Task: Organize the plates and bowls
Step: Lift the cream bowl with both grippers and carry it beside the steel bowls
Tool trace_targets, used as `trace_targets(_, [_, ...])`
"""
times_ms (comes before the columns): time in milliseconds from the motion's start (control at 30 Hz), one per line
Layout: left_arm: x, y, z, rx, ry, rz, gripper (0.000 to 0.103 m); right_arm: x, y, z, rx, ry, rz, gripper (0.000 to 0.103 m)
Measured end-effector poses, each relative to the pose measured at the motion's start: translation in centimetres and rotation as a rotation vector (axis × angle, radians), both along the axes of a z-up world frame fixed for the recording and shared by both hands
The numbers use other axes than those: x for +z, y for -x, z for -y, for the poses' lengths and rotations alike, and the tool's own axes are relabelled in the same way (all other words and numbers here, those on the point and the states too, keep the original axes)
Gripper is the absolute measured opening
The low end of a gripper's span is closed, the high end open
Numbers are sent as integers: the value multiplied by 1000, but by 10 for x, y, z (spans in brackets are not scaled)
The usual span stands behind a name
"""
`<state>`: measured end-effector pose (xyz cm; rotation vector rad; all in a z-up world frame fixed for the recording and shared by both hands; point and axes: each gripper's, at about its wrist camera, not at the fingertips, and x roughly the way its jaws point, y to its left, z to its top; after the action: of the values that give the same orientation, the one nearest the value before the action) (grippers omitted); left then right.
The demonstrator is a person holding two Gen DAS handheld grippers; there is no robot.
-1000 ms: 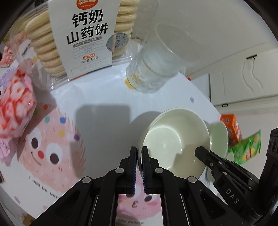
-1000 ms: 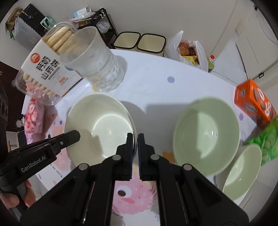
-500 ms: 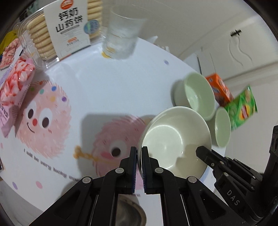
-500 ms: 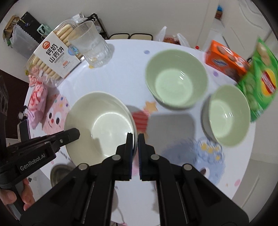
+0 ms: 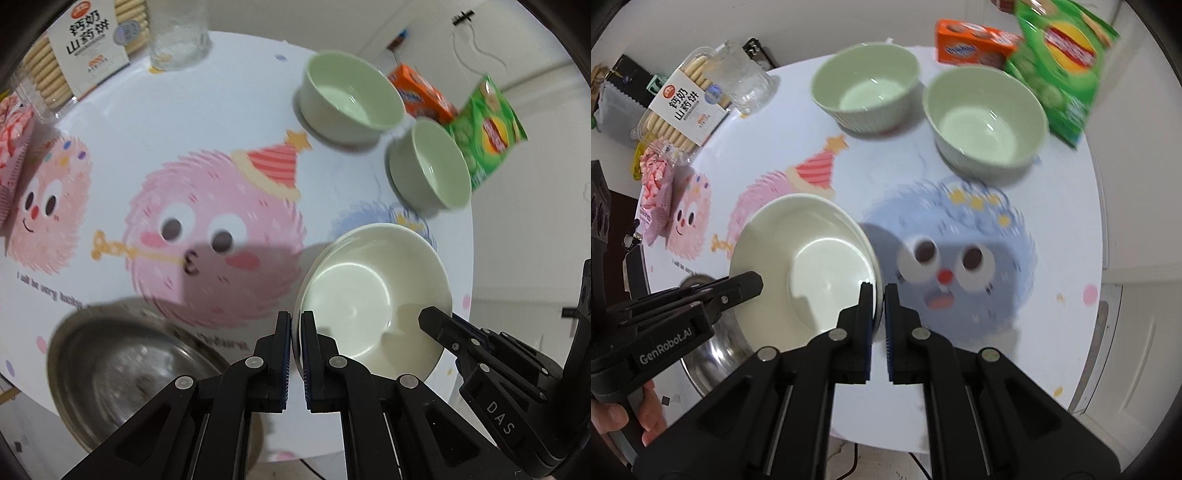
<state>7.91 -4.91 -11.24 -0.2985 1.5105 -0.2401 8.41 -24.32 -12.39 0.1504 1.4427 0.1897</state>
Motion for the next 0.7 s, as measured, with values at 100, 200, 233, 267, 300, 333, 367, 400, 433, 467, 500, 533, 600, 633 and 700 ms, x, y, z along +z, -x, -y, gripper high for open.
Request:
trace_targets(100, [-2,16,15,-35,-28,21,4,-4,16,9,-12,8,-3,7])
trace_targets(200, [-9,28,23,-51,-32,9,4,-8,31,13,-12,30,1,8])
trace_targets(233, [-11,31,24,-56,-30,3,4,-10,36,15,-19,26,-2,8])
trace_targets(267, [-13,34,25,-62,-31,0,4,-12,40,19,-27,18,-8,8])
trace_targets(300, [-15,38,28,-70,-37,1,4,-14,43,22,-35,12,-14,8])
trace_targets(333, [-16,42,31,-80,-43,4,4,-17,47,24,-40,11,-20,8])
trace_targets(367, [-18,45,33,-85,-47,4,4,-18,50,26,-44,11,-23,8])
trace_targets(400, [-19,48,35,-89,-48,3,4,-20,54,28,-50,11,-27,8])
trace_targets(433, [-21,50,37,-90,-47,-2,4,-22,56,29,-54,12,-28,8])
trace_targets(467, [-23,52,38,-91,-47,-5,4,-23,58,31,-57,12,-30,8])
trace_targets(500, [-24,54,39,-93,-47,-5,4,-24,61,31,-59,11,-32,8])
trace_targets(533, [-24,56,39,-96,-49,-4,4,-25,63,33,-61,11,-35,8])
trace_targets(600, [-25,59,41,-103,-55,-2,4,-26,68,33,-61,12,-39,8])
trace_targets(633, [-25,61,42,-105,-56,-1,4,-27,70,33,-61,14,-40,8])
trace_targets(700, [-27,64,42,-107,-60,-5,4,-28,73,34,-61,14,-41,8])
